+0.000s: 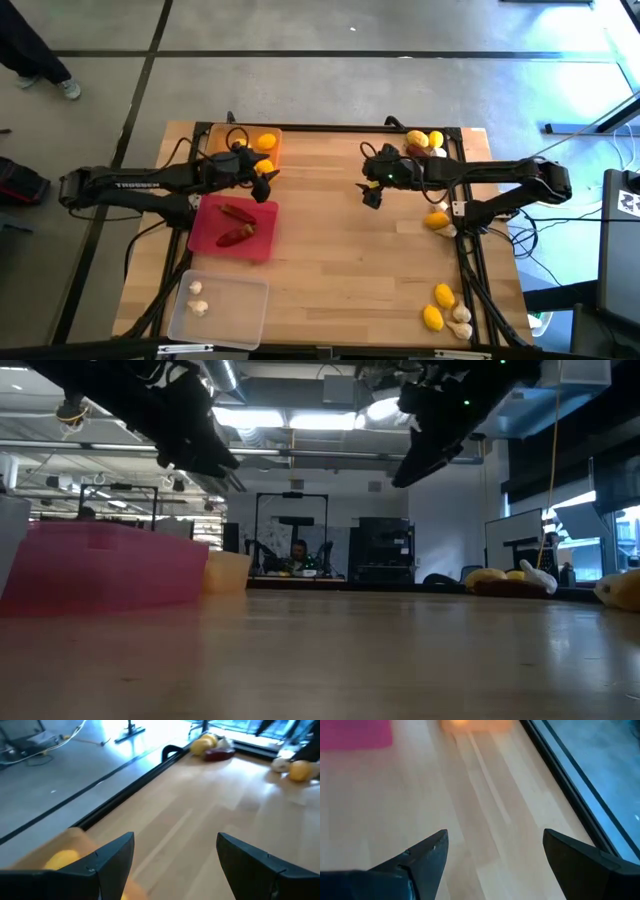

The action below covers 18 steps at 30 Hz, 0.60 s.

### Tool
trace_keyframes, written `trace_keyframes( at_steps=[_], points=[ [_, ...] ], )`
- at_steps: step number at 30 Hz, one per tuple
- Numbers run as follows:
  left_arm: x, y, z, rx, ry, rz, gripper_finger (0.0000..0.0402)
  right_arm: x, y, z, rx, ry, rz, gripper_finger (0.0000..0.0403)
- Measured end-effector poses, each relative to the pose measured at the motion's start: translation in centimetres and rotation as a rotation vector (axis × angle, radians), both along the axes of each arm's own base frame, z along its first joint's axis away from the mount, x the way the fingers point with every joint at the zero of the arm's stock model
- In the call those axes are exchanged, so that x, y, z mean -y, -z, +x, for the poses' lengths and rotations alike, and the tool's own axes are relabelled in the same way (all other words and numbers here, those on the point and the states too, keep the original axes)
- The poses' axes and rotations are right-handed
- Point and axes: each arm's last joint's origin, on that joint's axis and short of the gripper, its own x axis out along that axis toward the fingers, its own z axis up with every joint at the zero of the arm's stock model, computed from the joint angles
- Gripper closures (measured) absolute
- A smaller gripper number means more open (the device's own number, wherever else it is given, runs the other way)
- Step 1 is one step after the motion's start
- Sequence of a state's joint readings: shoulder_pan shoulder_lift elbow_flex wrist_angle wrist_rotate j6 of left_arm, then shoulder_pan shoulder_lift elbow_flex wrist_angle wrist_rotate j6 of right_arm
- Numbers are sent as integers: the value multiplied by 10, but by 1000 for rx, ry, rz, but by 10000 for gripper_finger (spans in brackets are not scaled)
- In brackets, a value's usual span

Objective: Sort produce into baskets
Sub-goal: Put the lemon into the yellow bin

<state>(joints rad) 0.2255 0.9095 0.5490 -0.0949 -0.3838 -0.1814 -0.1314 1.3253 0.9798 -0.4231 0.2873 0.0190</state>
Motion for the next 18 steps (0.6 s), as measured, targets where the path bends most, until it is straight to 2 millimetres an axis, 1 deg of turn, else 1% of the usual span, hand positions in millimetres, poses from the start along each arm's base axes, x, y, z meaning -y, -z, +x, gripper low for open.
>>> trace_keyframes(
  at_steps=[5, 8, 13, 18],
  points=[
    [6, 5, 7, 29, 38, 10, 123, 0, 0, -11, -69, 53, -10, 84],
    [8, 8, 12, 19, 54, 11, 123, 5, 3, -18, -128, 109, -23, 84],
    [13, 14, 18, 13, 66, -23, 123, 20, 12, -38, -321, 274, -66, 84],
    [15, 19, 21, -1, 71, -43, 123, 43, 16, -62, -453, 431, -11, 84]
  ],
)
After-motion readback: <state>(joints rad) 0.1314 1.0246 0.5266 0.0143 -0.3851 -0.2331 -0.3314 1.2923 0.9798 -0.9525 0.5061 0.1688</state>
